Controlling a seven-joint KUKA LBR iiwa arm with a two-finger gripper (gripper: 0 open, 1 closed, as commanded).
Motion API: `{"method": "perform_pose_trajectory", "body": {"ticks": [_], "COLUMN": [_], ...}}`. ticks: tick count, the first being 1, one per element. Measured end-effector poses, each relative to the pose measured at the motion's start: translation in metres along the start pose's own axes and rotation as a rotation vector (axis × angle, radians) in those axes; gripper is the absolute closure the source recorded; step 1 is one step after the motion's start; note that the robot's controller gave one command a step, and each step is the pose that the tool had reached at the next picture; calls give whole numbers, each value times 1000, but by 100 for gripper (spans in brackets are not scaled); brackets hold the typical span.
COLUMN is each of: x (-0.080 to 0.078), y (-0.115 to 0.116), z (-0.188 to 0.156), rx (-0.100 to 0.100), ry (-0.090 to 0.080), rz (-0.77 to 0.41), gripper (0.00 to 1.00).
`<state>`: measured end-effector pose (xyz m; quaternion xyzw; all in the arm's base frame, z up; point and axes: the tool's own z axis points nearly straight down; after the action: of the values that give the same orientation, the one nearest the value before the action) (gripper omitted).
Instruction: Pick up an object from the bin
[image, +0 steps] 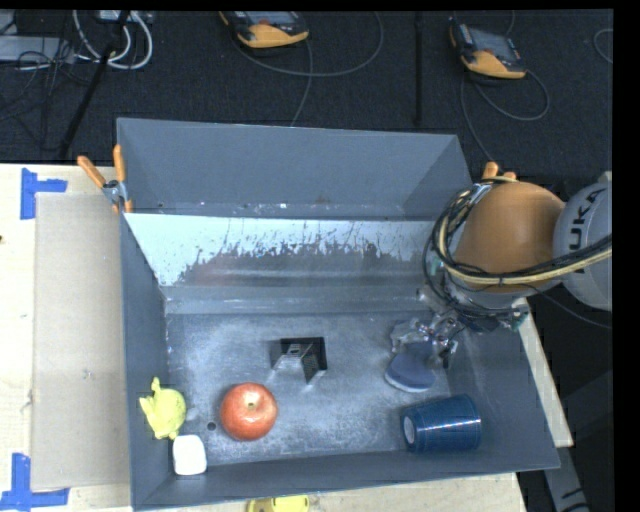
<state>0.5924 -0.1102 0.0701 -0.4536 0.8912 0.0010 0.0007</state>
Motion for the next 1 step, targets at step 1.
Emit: {"method": "perform_pose_trajectory", "body": {"ticks": [1], "x": [0], "y": [1], "z": [-4], "rx": [-4], "ry": [2], "rz": [0], "gripper": [100]}}
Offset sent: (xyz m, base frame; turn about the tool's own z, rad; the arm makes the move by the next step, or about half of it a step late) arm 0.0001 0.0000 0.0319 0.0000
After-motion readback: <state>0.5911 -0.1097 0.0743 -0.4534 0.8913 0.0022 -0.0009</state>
